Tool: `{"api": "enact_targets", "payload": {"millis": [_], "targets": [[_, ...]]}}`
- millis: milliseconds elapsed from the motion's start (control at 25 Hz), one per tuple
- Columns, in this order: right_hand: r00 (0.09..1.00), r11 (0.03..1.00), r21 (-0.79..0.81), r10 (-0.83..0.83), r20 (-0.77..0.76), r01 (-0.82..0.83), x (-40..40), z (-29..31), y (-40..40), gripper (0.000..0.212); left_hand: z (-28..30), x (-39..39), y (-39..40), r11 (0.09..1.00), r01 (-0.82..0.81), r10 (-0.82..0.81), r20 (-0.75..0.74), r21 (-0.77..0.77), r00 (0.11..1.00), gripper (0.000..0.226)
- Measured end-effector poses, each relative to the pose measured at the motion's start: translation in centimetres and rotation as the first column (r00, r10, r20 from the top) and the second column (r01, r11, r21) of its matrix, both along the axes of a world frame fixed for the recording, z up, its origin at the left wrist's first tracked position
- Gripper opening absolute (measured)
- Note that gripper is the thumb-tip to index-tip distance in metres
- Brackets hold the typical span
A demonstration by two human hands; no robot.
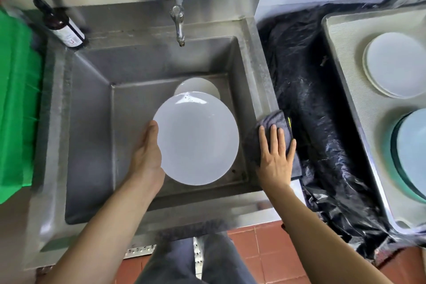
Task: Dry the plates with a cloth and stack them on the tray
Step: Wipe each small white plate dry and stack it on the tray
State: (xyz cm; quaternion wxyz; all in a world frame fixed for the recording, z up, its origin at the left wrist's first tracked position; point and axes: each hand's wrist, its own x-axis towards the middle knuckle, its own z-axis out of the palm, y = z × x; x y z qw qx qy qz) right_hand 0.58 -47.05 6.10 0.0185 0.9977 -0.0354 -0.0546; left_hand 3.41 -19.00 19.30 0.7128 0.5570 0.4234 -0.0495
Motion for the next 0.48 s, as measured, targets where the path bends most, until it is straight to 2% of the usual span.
{"api": "enact_targets", "payload": {"millis": [120,200,240,320,360,400,480], "targets": [[0.998,0.998,0.062,0.019,0.064,-0.022,0.1,0.0,-0.2,0.095,0.6,-0.3,-0.7,1.0,0.02,-0.02,0.0,0.012,1.0,0.035],[0.985,0.963,0.262,0.016,0.172,-0.061,0.1,0.5,-0.6,0.08,1.2,-0.3,-0.9,0.999,0.043,-0.043,0.008,0.028,0.999,0.033],[0.977,0.899,0.437,-0.068,0.202,-0.028,0.4,1.1,-1.0,0.072,1.5,-0.2,-1.1,0.998,0.055,-0.055,0.014,0.032,0.998,0.033],[0.93,0.654,0.746,-0.339,0.139,0.127,1.1,3.2,-1.9,0.062,2.3,0.1,-1.3,0.997,0.06,-0.061,0.032,0.045,0.998,0.031],[0.884,0.533,0.823,-0.459,0.084,0.198,1.7,4.6,-2.2,0.058,2.8,0.3,-1.4,0.997,0.057,-0.059,0.042,0.05,0.997,0.032],[0.841,0.454,0.861,-0.537,0.058,0.231,2.3,6.2,-2.3,0.055,3.3,0.5,-1.5,0.997,0.057,-0.06,0.052,0.052,0.997,0.035],[0.797,0.379,0.91,-0.595,0.101,0.167,3.7,9.8,-1.9,0.05,4.6,0.7,-1.8,0.996,0.07,-0.074,0.072,0.055,0.995,0.038]]}}
